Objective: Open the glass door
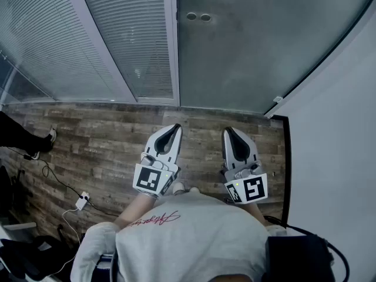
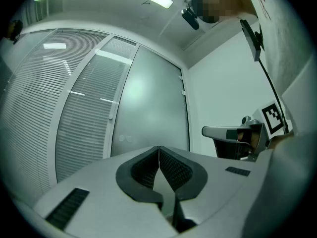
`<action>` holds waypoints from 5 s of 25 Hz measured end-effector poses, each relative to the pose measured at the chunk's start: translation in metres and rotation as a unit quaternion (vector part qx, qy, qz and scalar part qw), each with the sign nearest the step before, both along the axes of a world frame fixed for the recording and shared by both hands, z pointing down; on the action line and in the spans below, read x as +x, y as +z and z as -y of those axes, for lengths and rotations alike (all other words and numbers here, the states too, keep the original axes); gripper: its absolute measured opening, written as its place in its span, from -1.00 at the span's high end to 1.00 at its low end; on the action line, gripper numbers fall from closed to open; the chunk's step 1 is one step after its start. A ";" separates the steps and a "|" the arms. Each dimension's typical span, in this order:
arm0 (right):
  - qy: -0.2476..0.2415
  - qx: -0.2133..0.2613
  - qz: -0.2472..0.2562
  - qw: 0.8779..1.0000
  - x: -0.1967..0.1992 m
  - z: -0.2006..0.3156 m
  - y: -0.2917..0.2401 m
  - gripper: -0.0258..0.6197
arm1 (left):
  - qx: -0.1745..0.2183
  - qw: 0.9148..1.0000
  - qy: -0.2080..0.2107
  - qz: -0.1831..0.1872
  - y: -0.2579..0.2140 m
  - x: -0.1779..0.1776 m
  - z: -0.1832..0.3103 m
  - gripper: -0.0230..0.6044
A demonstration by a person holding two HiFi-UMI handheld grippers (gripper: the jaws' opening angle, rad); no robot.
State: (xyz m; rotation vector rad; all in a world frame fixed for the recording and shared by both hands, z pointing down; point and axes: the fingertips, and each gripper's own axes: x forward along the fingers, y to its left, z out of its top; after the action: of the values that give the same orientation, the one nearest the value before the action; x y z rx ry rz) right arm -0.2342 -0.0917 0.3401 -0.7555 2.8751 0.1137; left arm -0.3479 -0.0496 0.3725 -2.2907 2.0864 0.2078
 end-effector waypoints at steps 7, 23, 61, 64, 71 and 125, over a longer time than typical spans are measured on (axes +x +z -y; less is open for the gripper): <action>0.000 -0.003 -0.002 1.000 0.004 -0.001 0.002 0.83 | 0.002 1.000 -0.003 -0.012 -0.002 0.002 -0.001 0.87; 0.008 -0.028 0.017 0.999 0.036 0.027 0.023 0.83 | -0.020 0.999 -0.028 -0.027 0.022 0.015 0.009 0.87; 0.201 -0.046 -0.082 0.975 -0.313 0.461 0.044 0.42 | -0.067 0.997 0.000 -0.025 0.050 -0.245 0.211 0.87; 0.201 -0.057 -0.060 0.976 -0.317 0.466 0.044 0.50 | -0.067 0.997 -0.005 -0.027 0.049 -0.253 0.215 0.87; 0.217 -0.063 -0.045 0.973 -0.313 0.461 0.043 0.52 | -0.076 0.997 -0.011 -0.033 0.048 -0.256 0.218 0.87; 0.032 -0.038 -0.018 0.999 0.023 0.109 0.027 0.52 | -0.042 0.999 0.031 0.007 0.022 0.100 -0.055 0.87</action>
State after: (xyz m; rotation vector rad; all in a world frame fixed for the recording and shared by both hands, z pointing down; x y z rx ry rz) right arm -0.2115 -0.2004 0.3672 -0.8678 2.9052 0.0257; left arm -0.2475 0.0051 0.3945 -2.3983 2.0593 0.1080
